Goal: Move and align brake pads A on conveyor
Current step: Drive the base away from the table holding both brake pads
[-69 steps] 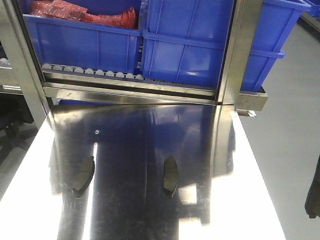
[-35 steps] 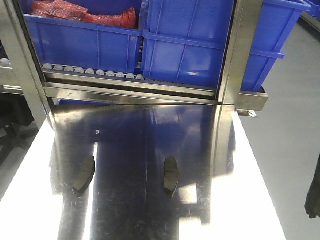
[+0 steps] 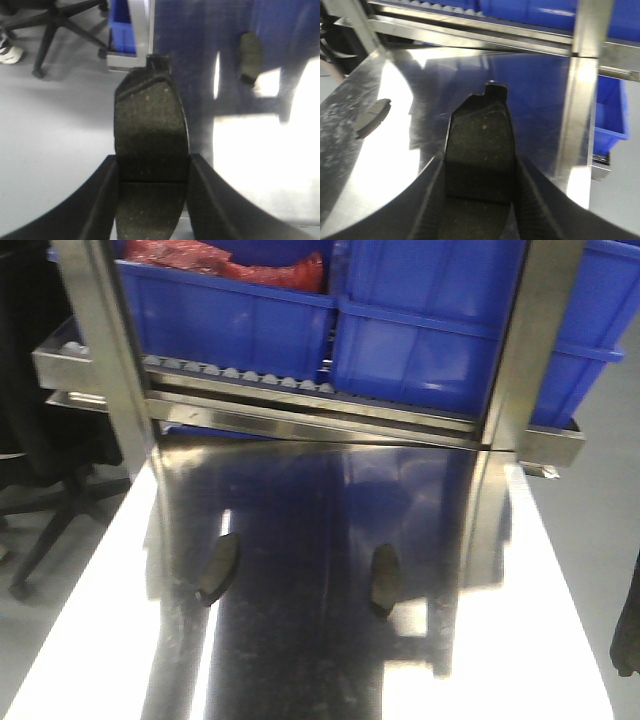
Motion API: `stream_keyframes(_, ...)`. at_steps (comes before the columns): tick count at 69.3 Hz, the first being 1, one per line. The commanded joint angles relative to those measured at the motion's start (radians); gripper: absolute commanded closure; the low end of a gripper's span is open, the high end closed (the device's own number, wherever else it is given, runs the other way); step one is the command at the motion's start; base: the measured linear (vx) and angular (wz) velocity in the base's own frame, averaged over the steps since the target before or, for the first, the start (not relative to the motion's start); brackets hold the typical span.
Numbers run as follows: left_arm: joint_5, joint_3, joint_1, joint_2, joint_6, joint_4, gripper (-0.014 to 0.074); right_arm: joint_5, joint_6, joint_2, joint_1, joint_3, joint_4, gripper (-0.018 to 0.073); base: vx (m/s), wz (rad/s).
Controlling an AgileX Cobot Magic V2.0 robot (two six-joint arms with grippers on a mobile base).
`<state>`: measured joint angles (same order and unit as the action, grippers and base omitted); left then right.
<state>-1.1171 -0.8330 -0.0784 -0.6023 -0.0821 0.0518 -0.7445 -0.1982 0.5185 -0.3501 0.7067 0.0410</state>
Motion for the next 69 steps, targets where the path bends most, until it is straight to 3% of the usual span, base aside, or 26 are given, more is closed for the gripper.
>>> stream_keyframes(1,0.068,-0.027,-0.006,0.0,-0.008,0.002,0.0603,0.088,0.009,0.003,0.003,0.029,0.006,0.0568,-0.09,0.34)
stream_keyframes(69,0.068,-0.027,-0.006,0.0,-0.008,0.002,0.0603,0.076,0.009,0.003,0.003,0.029,0.006,0.0568,-0.15,0.52)
